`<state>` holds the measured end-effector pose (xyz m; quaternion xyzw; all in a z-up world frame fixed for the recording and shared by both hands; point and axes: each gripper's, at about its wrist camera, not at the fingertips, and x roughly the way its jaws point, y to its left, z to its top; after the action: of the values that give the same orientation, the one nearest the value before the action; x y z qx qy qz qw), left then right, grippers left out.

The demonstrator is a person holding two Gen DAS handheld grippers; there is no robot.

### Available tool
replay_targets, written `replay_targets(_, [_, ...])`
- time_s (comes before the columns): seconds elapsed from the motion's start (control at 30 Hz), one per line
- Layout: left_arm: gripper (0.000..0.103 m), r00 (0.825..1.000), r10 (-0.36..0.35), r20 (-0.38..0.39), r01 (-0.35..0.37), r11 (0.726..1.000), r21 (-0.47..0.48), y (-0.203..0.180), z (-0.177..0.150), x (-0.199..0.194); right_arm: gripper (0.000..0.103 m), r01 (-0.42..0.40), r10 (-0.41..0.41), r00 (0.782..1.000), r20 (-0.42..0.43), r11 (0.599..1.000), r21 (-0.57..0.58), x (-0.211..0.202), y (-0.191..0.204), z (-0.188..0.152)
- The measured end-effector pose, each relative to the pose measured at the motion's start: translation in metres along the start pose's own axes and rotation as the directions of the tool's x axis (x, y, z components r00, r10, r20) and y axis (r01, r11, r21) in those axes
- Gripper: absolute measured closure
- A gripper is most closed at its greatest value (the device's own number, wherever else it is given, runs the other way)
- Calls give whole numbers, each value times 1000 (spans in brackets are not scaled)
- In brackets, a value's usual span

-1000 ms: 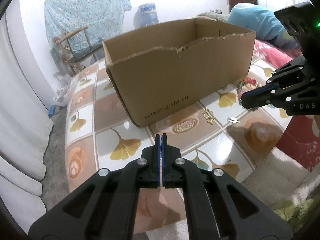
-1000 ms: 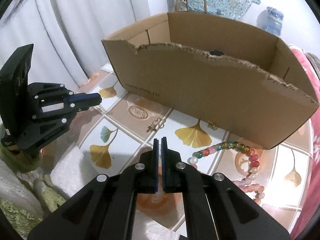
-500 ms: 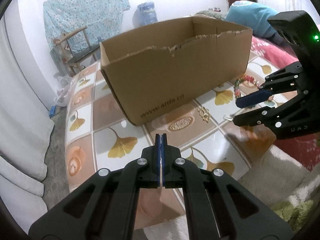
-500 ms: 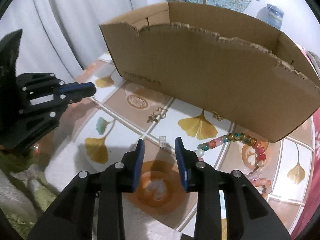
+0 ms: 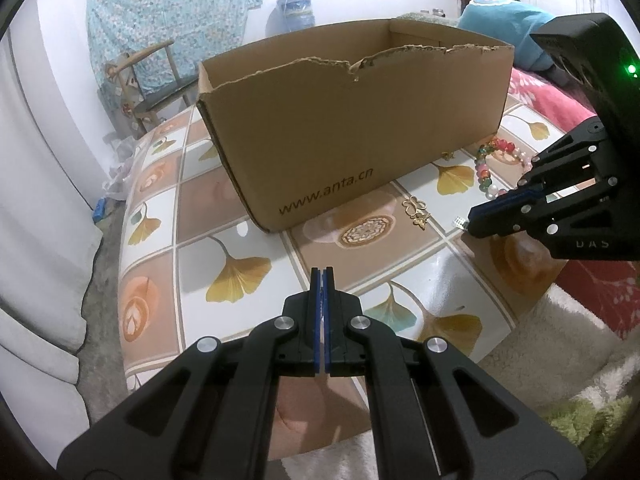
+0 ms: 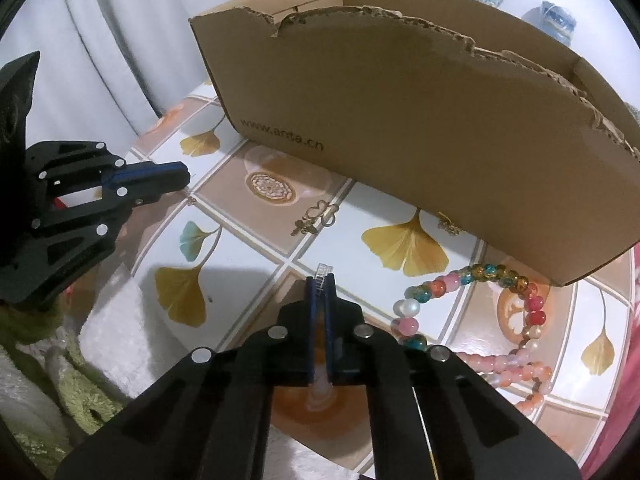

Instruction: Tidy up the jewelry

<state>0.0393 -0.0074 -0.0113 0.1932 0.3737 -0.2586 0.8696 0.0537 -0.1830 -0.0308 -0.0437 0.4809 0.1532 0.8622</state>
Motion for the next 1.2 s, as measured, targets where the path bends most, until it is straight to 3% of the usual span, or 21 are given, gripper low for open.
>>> replay_targets(0.67, [102,998,2,66,-2,1000,-9,2,6,-21,101,-32,28,997,67,997,66,-24,-4,-4])
replay_targets(0.73, [102,998,1,64,-1,1000,-5,0,7,-20,97,-32,29,998,57,997,68,-17,-3,-3])
replay_targets(0.8, [102,998,0,60,1,1000,-1,-2,7,-20,76,-25,21,998,64,998,64,-13,-2,-2])
replay_targets(0.87, [102,998,-2,56,2,1000,2,-3,7,-19,74,-26,22,998,59,998,55,-7,1,0])
replay_targets(1.03, [102,999,-5,41,6,1000,-1,-3,5,-13,75,4,-5,999,40,1000,18,7,6,5])
replay_targets(1.1, [102,999,-6,37,6,1000,-7,-1,4,-11,86,33,-33,999,27,999,-10,9,8,7])
replay_targets(1.2, [102,999,-10,34,11,1000,-17,2,3,-9,96,-3,3,1000,-1,1000,3,14,6,12])
